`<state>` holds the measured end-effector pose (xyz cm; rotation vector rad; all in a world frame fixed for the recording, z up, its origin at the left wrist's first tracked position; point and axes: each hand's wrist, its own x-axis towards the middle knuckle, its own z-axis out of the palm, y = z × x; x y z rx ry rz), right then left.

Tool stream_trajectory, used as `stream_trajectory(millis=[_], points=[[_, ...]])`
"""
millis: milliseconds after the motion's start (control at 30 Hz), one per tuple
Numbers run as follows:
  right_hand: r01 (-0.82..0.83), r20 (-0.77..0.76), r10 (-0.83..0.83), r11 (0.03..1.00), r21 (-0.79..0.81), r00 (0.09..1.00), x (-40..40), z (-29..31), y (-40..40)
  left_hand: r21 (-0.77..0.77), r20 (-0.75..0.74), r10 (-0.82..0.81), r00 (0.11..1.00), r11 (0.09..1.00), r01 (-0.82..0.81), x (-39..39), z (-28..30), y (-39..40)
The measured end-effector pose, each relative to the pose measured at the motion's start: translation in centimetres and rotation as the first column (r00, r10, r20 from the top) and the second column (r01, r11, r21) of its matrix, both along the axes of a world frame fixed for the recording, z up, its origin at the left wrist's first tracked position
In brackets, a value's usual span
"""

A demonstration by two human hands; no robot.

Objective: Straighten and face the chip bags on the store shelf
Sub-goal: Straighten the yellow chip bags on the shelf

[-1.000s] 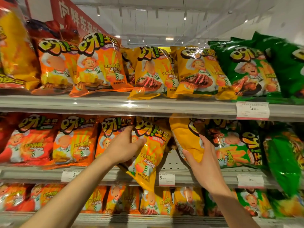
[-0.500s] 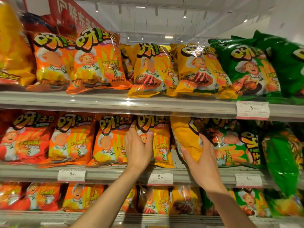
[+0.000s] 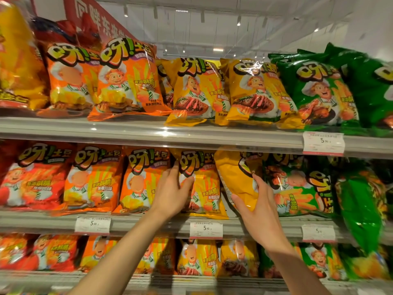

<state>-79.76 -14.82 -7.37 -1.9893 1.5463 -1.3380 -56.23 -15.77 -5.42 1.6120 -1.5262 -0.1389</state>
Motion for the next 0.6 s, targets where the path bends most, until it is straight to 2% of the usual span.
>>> stream_trajectory(millis=[133, 167, 267, 367, 433, 600], points=[[-0.003, -0.029, 0.003, 1.0, 0.006, 1.0, 0.0, 0.3, 0.2, -0.219, -0.104, 0.005, 0.995, 0.975, -0.028, 0.7, 0.6, 2.5], [0.004, -0.045, -0.004, 1.0, -0.003, 0.999, 0.0, 0.5, 0.3, -0.221, -0.134, -0.036, 0.99, 0.975, 0.006, 0.5, 1.0, 3.2], [0.029, -0.102, -0.035, 0.997, -0.065, 0.994, 0.2, 0.8, 0.7, -0.03, -0.289, -0.26, 0.921, 0.964, 0.262, -1.3, 1.8, 3.9], [0.02, -0.235, -0.031, 0.998, -0.052, 0.971, 0.6, 0.7, 1.5, 0.052, -0.486, -0.336, 0.807, 0.91, 0.411, -3.6, 2.1, 3.4], [0.001, -0.283, 0.004, 1.0, 0.019, 0.959, 0.5, 0.6, 1.9, 0.065, -0.53, -0.325, 0.783, 0.905, 0.42, -4.8, 2.3, 2.9], [-0.099, -0.188, 0.107, 0.994, 0.053, 0.976, -1.0, 1.4, 2.3, 0.077, -0.488, -0.25, 0.836, 0.942, 0.327, -6.5, 2.2, 2.1]])
